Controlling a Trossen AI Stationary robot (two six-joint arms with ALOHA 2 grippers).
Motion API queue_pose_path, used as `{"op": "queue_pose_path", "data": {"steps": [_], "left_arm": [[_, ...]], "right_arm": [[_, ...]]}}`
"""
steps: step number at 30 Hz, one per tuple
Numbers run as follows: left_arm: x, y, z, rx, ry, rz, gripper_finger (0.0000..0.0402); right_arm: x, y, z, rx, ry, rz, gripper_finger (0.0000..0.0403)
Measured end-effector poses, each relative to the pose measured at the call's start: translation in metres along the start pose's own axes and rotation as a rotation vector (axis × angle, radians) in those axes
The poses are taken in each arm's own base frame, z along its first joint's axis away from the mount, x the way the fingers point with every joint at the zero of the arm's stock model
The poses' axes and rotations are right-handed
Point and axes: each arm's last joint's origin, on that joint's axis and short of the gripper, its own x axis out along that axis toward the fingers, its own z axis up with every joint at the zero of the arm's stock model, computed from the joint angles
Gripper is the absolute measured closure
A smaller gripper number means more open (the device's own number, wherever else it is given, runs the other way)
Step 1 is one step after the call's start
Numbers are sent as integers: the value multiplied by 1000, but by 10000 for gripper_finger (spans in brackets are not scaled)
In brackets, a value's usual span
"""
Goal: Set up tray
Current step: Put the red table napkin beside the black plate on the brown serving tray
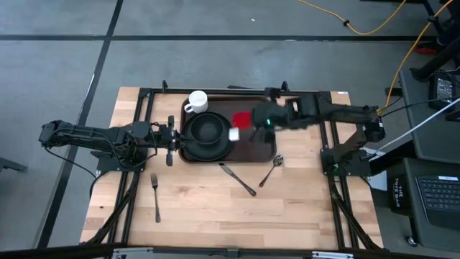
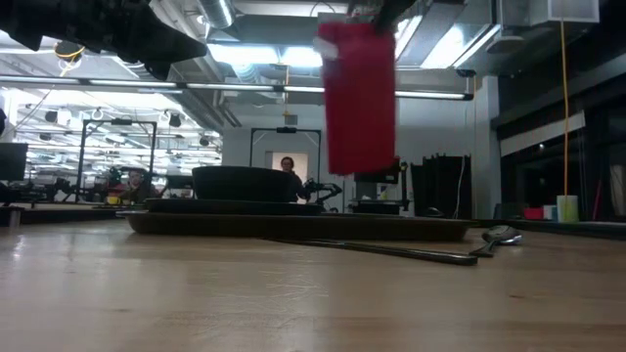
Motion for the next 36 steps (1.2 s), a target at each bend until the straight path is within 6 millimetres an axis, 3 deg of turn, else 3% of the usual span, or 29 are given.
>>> {"op": "queue_pose_path", "data": {"steps": [4,11,18,28,36], "left_arm": [[0,0,0,0,0,0,398],[0,0,0,0,0,0,398],[0,0,0,0,0,0,394],[0,0,0,0,0,0,393],[0,0,0,0,0,0,397]], "right_arm": [[29,-18,-11,1,41,-8,387],[61,-49,-24,30,-24,24,387],[79,-65,-36,74,2,-16,387],[87,-88,-45,152,-42,14,387],[115,-91,-62,192,-8,8,387]]}}
